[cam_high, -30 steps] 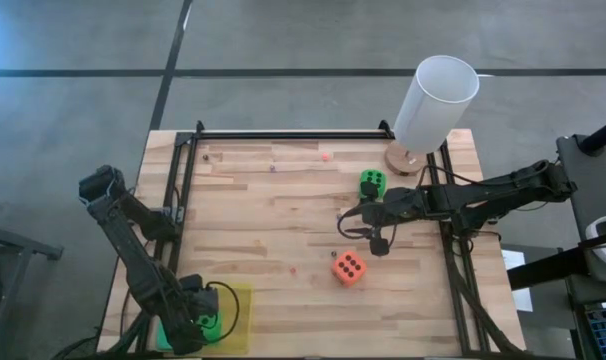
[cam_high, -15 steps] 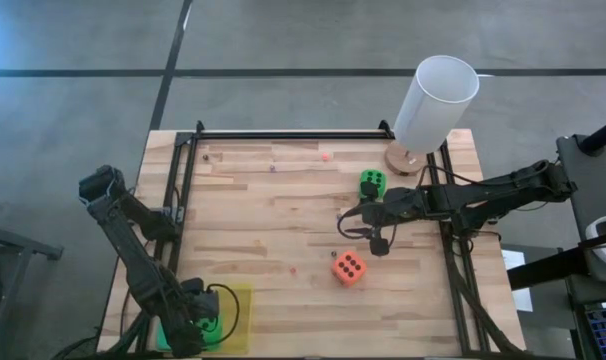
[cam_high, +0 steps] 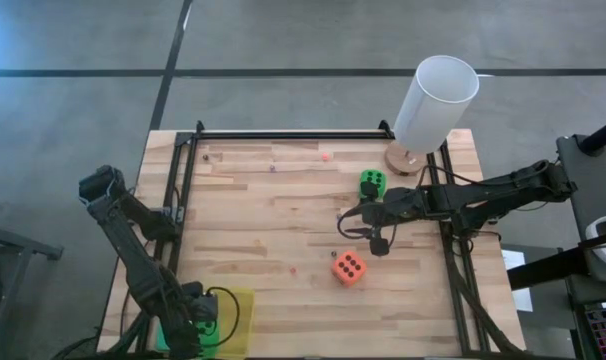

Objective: Pick & Place Dice
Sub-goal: Put the bottom large green dice into the yellow bin

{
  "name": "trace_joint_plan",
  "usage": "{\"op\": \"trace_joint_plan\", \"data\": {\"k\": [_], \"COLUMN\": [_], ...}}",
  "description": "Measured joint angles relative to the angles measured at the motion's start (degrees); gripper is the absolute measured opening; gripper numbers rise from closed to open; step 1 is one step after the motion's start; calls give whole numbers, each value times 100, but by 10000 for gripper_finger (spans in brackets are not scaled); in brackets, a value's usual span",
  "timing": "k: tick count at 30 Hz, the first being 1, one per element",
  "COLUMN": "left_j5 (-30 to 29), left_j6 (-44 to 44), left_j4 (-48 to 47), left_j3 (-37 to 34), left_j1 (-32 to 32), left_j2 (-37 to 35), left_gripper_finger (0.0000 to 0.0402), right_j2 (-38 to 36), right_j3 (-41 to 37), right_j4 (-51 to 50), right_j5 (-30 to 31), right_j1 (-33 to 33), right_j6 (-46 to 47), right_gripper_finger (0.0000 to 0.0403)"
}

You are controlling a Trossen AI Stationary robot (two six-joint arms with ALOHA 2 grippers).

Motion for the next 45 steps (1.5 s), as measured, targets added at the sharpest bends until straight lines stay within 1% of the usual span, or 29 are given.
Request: {"op": "trace_joint_plan", "data": {"k": [3, 8, 16, 21, 28, 33, 40, 45], "left_j5": [-42, -459, -822, -849, -875, -996, -1016, -1015], "left_j6": [0, 24, 171, 170, 170, 156, 168, 167], "left_j4": [-72, -399, -468, -481, -483, -559, -620, -605], "left_j3": [0, 0, 0, -4, -7, -11, -11, -11], "left_j1": [0, 2, 13, 39, 44, 48, 48, 48], "left_j2": [0, 0, 0, 0, 0, 2, 4, 4], "left_gripper_finger": [396, 399, 397, 396, 374, 395, 398, 389], "right_j2": [0, 0, 0, 0, 0, 0, 0, 0], "right_j3": [0, 0, 0, 0, 0, 0, 0, 0], "right_j4": [0, 2, 0, 1, 0, 0, 0, 0], "right_j5": [0, 0, 1, -1, 0, -1, 0, -1], "right_j1": [1, 0, 0, 0, 0, 0, 2, 0], "right_j6": [1, 1, 1, 1, 0, 1, 1, 1], "right_gripper_finger": [180, 180, 180, 180, 180, 180, 180, 180]}}
